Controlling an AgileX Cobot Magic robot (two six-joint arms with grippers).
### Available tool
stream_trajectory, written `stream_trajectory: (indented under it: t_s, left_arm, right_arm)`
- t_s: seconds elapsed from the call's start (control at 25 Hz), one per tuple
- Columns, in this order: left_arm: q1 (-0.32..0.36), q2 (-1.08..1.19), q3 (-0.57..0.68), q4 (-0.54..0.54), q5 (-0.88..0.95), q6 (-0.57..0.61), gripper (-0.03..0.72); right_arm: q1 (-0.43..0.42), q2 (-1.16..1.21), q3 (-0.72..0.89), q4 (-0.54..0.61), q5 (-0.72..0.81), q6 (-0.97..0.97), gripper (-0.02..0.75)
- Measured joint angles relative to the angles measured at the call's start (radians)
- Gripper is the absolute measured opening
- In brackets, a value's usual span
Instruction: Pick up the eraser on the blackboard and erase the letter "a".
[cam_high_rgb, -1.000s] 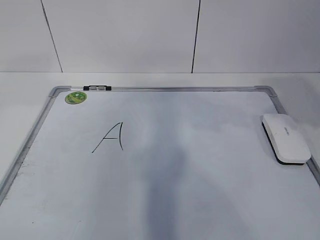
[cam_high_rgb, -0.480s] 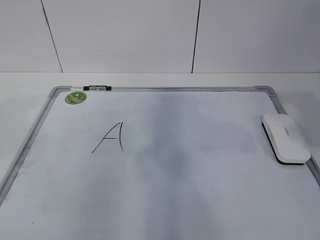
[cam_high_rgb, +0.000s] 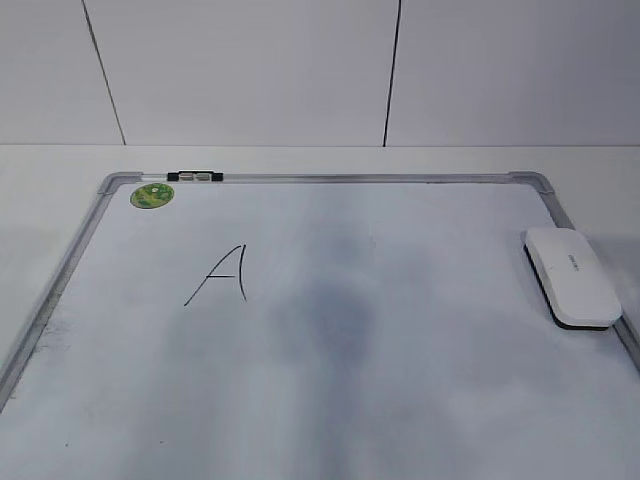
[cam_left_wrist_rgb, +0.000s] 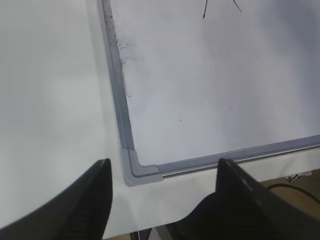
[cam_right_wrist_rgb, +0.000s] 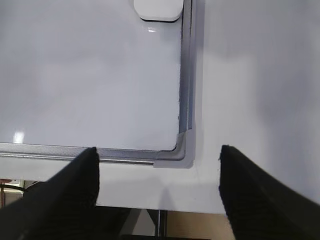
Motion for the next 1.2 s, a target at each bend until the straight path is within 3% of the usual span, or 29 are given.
stream_trajectory:
  t_s: [0.84, 1.2]
  left_arm:
    - [0.000, -0.186, 0.006, 0.064, 0.019, 0.000, 0.463]
    - [0.000, -0.186, 0.208, 0.075, 0.014, 0.000, 0.450]
  right_arm:
    - [0.000, -0.306, 0.250, -0.106, -0.018, 0.010, 0.593]
    - [0.000, -0.308, 0.276, -0.112, -0.085, 0.015, 0.593]
